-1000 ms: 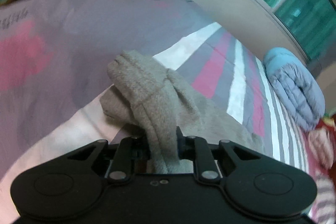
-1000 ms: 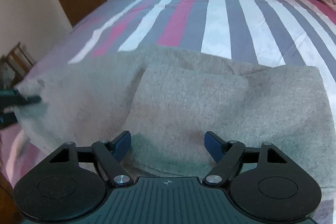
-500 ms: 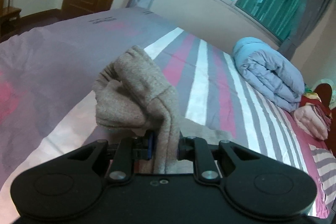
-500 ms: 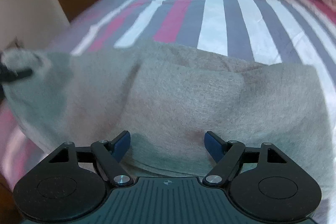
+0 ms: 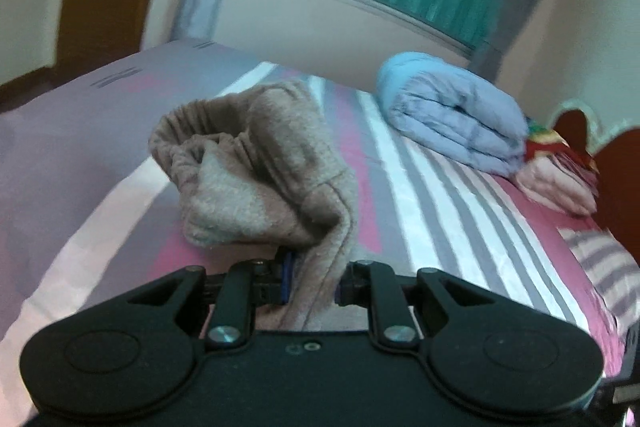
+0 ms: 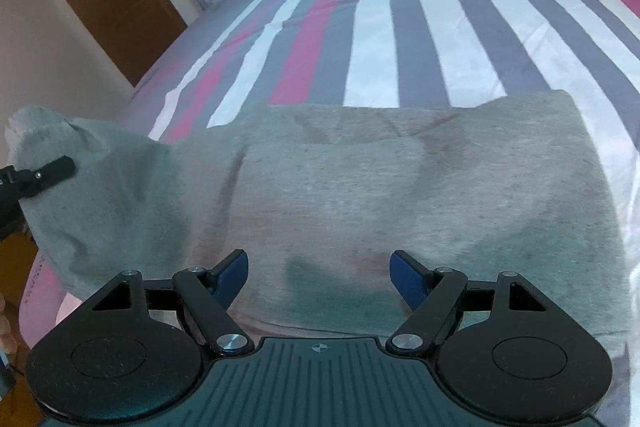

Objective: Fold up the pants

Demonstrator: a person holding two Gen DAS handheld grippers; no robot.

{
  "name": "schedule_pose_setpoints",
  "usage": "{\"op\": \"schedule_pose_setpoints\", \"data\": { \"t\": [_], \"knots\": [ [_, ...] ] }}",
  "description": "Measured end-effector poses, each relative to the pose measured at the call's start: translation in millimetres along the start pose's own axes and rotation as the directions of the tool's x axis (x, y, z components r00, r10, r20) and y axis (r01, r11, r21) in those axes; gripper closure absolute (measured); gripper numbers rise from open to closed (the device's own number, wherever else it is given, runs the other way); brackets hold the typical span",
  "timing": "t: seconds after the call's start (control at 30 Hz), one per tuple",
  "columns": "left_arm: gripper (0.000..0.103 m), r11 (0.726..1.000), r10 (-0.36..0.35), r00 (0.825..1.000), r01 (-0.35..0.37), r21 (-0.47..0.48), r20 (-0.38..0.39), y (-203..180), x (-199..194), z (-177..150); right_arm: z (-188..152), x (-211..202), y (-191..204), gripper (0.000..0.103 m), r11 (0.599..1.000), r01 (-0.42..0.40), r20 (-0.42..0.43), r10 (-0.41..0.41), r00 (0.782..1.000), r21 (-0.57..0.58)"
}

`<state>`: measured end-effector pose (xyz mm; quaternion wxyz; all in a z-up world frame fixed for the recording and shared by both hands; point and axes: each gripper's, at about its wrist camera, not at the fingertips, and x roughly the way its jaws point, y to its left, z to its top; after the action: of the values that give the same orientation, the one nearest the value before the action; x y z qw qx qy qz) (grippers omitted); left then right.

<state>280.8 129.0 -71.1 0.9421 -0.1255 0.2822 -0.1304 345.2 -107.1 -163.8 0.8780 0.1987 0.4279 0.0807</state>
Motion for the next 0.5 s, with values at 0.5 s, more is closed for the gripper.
{"op": "schedule_pose_setpoints", "data": {
  "t": [0.5],
  "knots": [
    [0.095, 0.936, -0.213, 0.952, 0.263, 0.233, -0.220, -150, 36, -79, 13, -76, -83, 0.025, 0.986, 0.054, 0.119, -0.073, 0.990, 0.155]
  ]
}}
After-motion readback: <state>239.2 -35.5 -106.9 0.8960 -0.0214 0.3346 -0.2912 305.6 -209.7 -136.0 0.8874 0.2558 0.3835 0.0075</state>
